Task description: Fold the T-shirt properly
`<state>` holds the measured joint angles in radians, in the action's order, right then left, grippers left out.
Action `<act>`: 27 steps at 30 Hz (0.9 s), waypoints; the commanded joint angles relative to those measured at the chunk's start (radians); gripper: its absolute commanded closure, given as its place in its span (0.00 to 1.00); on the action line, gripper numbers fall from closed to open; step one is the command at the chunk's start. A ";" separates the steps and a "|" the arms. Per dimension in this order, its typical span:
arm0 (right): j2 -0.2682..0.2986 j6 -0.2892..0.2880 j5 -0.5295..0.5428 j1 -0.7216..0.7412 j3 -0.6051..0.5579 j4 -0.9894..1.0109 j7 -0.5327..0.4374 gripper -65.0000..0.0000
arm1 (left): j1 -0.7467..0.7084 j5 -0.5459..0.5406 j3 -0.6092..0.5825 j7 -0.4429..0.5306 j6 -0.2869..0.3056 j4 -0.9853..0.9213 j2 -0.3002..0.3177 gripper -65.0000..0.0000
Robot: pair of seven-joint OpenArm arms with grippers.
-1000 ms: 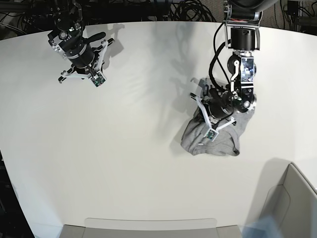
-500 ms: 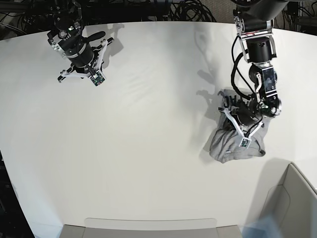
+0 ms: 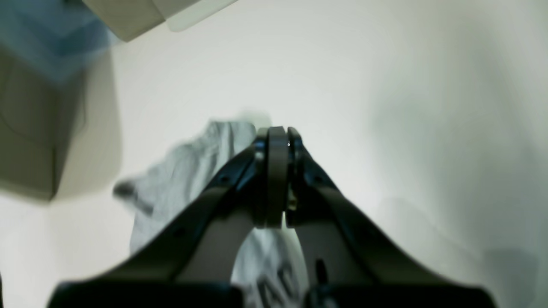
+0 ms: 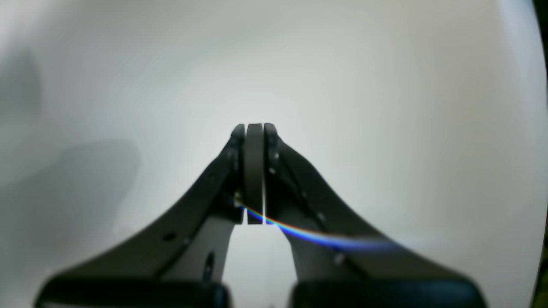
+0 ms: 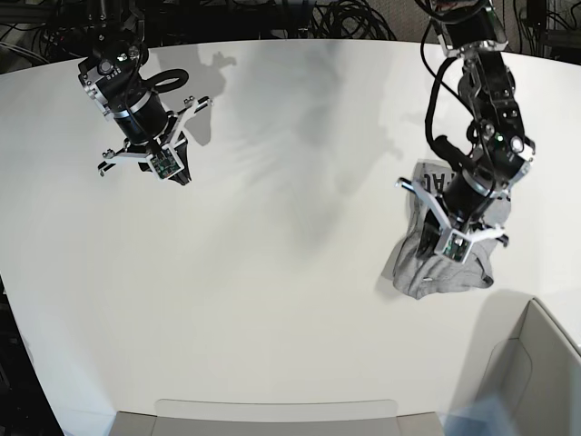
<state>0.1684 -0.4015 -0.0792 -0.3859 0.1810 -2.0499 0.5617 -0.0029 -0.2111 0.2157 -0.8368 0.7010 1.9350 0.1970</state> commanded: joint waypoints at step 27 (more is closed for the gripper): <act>0.081 -0.001 0.080 -0.839 0.160 -0.018 -0.380 1.00 | -0.914 -0.494 0.689 -0.022 -0.003 0.117 0.020 1.00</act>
<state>0.2401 -0.4015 -0.0036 -1.2121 0.3351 -2.0537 0.2066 -0.9043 -0.6975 0.8944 -0.8711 0.7002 2.0388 0.2081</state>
